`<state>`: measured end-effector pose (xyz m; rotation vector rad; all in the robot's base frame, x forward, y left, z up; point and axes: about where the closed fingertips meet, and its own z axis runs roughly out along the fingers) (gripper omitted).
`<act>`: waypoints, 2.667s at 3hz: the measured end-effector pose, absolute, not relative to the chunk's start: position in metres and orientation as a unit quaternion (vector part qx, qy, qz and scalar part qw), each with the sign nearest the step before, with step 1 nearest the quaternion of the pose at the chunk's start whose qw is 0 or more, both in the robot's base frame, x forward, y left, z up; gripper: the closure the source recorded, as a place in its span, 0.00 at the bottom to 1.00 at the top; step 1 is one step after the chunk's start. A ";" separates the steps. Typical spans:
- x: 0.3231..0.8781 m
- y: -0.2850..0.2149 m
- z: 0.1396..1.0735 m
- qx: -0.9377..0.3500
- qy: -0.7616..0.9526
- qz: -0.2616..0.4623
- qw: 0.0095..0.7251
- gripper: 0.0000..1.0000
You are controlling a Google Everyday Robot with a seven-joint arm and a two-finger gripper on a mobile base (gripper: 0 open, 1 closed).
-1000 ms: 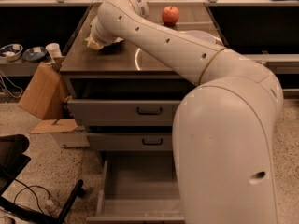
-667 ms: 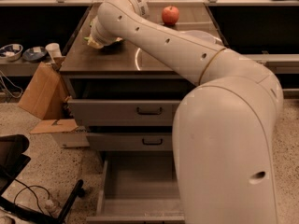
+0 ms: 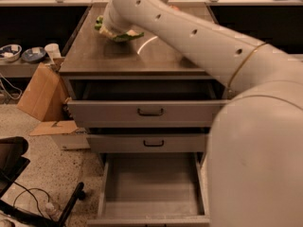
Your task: Place green rice chip bag into bottom drawer
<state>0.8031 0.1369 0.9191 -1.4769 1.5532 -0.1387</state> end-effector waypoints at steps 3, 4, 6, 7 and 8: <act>0.619 0.008 1.048 -0.558 0.632 -0.209 0.495 1.00; 0.524 -0.030 1.083 -0.522 0.629 -0.252 0.518 1.00; 0.507 -0.036 1.076 -0.500 0.636 -0.234 0.538 1.00; 0.506 -0.081 0.983 -0.401 0.728 -0.130 0.541 1.00; 0.507 -0.091 0.838 -0.283 0.819 0.021 0.499 1.00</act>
Offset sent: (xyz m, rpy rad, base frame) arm -0.2717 -0.1562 0.2121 -0.2132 -0.3204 -0.2575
